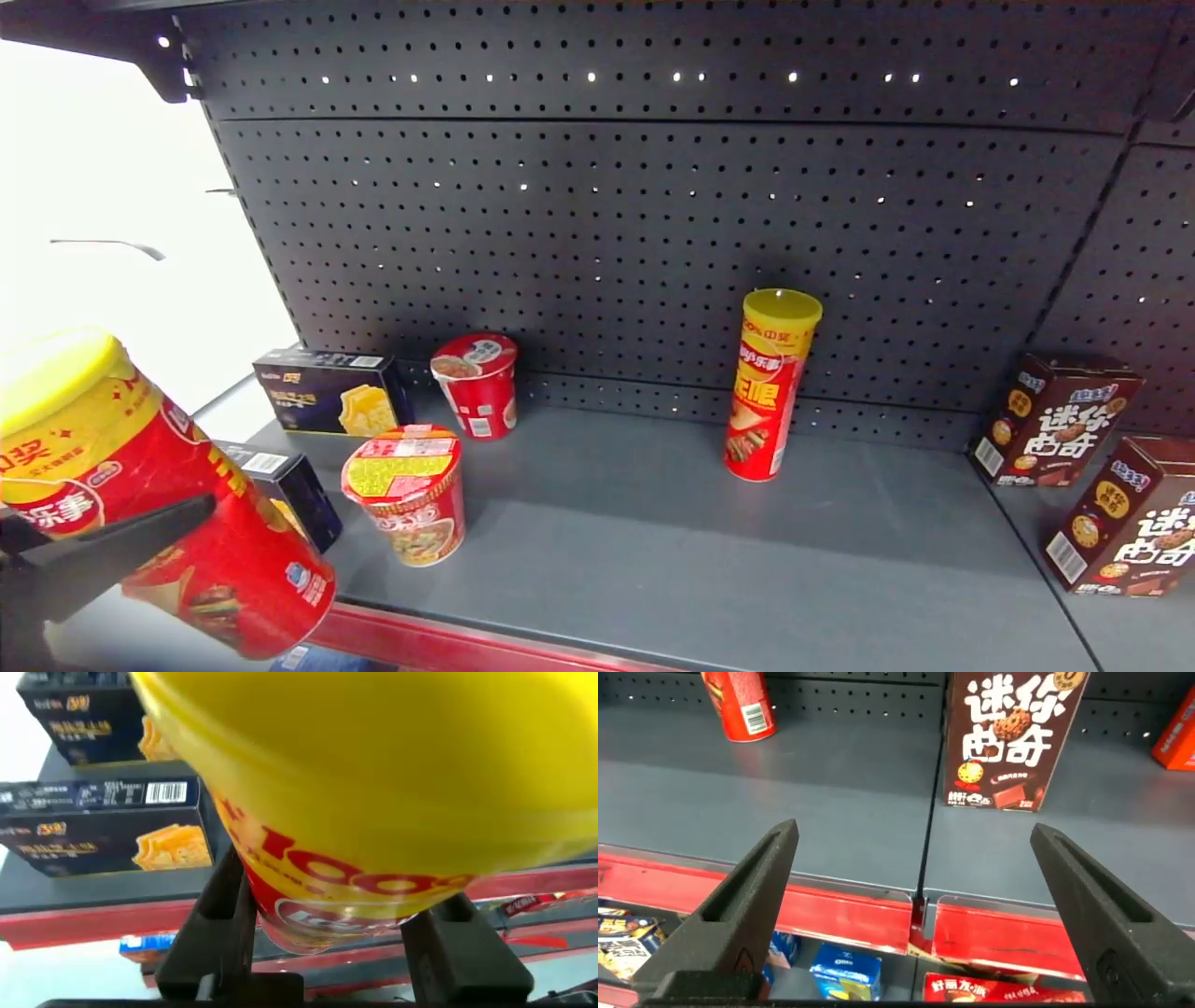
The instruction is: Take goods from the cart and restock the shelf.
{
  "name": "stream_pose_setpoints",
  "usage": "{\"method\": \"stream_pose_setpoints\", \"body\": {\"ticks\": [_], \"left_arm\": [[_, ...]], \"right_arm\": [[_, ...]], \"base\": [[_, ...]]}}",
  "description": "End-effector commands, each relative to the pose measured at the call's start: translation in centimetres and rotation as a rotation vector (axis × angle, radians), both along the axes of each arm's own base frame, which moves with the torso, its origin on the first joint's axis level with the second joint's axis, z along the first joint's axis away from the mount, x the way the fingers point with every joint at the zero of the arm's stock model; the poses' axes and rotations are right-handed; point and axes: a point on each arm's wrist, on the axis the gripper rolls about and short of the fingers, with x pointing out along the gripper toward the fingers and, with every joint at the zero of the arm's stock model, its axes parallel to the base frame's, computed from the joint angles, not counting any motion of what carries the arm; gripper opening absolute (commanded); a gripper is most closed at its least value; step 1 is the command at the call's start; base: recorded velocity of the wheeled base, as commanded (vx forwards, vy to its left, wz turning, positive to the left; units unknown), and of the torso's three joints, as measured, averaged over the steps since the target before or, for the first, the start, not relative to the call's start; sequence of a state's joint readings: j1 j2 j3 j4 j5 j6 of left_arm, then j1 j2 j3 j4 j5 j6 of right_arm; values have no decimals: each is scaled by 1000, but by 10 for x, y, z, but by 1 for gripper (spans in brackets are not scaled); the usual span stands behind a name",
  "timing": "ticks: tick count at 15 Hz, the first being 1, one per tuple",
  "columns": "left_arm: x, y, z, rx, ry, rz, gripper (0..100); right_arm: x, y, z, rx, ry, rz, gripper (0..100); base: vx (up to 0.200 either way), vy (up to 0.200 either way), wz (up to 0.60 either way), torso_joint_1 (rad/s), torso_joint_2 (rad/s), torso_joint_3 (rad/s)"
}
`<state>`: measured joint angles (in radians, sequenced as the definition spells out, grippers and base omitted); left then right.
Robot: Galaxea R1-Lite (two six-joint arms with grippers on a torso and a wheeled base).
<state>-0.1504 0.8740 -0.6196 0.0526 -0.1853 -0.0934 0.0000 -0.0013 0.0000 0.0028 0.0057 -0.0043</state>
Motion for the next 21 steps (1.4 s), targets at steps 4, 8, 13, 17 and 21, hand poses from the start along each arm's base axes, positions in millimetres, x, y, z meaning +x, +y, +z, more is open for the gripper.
{"method": "stream_pose_setpoints", "body": {"ticks": [4, 8, 13, 17, 21], "left_arm": [[-46, 3, 9, -12, -152, -96, 0], [-59, 5, 3, -19, -185, -105, 0], [-77, 10, 5, -28, -242, -91, 0], [-99, 16, 28, -36, -282, -89, 0], [-113, 19, 25, 63, -290, -107, 0]], "right_arm": [[0, 0, 0, 0, 2, 2, 100], [0, 0, 0, 0, 2, 3, 100], [0, 0, 0, 0, 2, 2, 100], [0, 0, 0, -10, 3, 11, 100], [0, 0, 0, -13, 1, 22, 100]], "base": [[0, 0, 0, 0, 0, 0], [0, 0, -300, 1, 4, 0], [0, 0, 0, 0, 0, 0], [0, 0, 0, 0, 0, 0], [0, 0, 0, 0, 0, 0]]}}
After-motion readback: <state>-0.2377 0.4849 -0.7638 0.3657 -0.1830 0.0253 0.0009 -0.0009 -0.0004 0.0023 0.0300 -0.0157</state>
